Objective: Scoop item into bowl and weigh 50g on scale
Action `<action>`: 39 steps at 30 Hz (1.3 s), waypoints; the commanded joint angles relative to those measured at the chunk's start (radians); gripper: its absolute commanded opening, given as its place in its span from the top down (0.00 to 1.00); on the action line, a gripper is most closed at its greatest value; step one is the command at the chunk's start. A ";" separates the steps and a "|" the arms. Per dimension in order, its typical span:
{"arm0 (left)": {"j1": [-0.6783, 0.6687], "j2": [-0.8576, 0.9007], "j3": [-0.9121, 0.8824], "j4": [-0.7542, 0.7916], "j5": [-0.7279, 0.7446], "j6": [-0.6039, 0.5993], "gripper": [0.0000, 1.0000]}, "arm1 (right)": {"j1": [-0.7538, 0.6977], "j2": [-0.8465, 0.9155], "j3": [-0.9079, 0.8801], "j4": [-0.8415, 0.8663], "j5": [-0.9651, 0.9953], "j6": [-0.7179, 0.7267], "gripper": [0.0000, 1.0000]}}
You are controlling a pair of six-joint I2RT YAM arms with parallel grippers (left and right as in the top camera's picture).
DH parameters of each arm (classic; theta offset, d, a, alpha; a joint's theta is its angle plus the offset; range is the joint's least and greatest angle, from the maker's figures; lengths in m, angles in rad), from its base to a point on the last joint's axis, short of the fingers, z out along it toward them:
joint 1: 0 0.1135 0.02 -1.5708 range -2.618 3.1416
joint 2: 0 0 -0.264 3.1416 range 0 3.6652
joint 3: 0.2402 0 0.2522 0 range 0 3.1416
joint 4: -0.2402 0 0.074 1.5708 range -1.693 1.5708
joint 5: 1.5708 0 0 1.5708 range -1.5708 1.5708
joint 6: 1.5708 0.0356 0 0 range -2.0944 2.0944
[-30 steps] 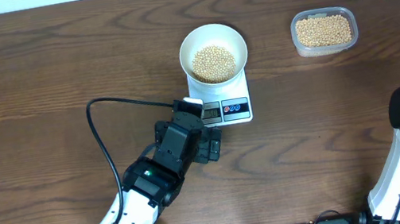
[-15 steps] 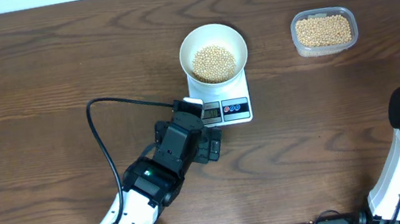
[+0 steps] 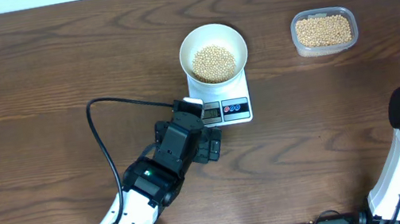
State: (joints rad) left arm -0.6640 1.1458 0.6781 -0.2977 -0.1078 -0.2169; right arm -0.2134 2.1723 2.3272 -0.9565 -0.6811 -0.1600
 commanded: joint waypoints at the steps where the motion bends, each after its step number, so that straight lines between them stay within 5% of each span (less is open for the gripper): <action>1: 0.000 0.005 -0.002 0.000 -0.010 -0.006 0.04 | -0.009 -0.039 0.020 0.056 0.010 0.078 0.99; 15: 0.000 0.005 -0.002 0.000 -0.010 -0.006 0.04 | -0.008 -0.039 0.020 0.248 0.322 0.433 0.98; 39: 0.000 0.005 -0.002 0.000 -0.010 -0.006 0.04 | 0.000 -0.039 0.020 0.202 0.323 0.435 0.99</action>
State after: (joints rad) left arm -0.6640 1.1458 0.6781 -0.2977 -0.1078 -0.2169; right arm -0.2184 2.1719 2.3272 -0.7448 -0.3584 0.2634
